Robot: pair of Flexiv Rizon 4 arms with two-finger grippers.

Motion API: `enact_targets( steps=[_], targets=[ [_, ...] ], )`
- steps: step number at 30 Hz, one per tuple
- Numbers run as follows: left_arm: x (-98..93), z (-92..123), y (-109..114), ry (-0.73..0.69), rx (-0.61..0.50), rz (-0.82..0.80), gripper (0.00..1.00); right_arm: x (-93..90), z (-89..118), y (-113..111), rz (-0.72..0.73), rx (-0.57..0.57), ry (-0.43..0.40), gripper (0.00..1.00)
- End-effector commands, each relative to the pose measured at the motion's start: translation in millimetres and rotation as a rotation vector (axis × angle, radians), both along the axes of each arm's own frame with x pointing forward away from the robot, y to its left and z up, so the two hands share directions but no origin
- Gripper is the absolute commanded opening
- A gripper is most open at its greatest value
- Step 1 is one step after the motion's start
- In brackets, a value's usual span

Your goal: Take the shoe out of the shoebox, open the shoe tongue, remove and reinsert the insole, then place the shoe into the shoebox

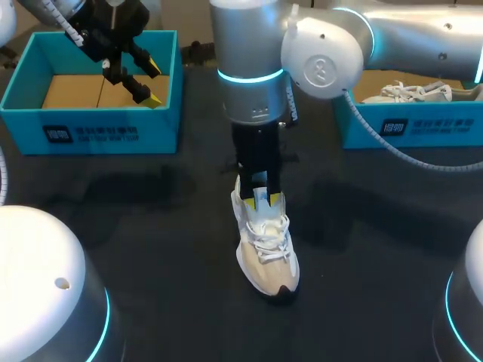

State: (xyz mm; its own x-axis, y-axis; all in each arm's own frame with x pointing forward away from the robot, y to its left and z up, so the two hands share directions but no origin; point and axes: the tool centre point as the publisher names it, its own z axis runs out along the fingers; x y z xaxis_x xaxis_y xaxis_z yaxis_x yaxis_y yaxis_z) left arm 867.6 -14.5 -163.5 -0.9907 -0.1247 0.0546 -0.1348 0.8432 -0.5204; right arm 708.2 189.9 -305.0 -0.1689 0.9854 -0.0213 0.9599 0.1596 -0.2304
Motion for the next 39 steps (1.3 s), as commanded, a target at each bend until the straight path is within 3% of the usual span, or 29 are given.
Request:
enact_targets(
  steps=[1,3,8,15,30,39],
  targets=[
    [0.3,0,0,0.001,0.004,0.001,1.00,2.8,-11,-4,-0.008,0.010,-0.001,0.25],
    [0.3,0,0,0.001,0.004,0.001,1.00,4.7,-16,-5,-0.009,0.011,0.003,0.20],
    [0.3,0,0,0.001,0.004,0.001,1.00,8.3,-24,-6,-0.002,0.018,0.010,0.19],
    [0.3,0,0,0.001,0.004,0.001,1.00,2.2,-10,-11,-0.004,-0.021,-0.008,0.19],
    [0.3,0,0,0.001,0.004,0.001,1.00,12.0,-39,-16,0.003,0.018,-0.019,0.24],
    [0.3,0,0,0.001,0.004,0.001,1.00,9.1,-31,-20,0.024,0.046,-0.066,0.30]
  ],
)
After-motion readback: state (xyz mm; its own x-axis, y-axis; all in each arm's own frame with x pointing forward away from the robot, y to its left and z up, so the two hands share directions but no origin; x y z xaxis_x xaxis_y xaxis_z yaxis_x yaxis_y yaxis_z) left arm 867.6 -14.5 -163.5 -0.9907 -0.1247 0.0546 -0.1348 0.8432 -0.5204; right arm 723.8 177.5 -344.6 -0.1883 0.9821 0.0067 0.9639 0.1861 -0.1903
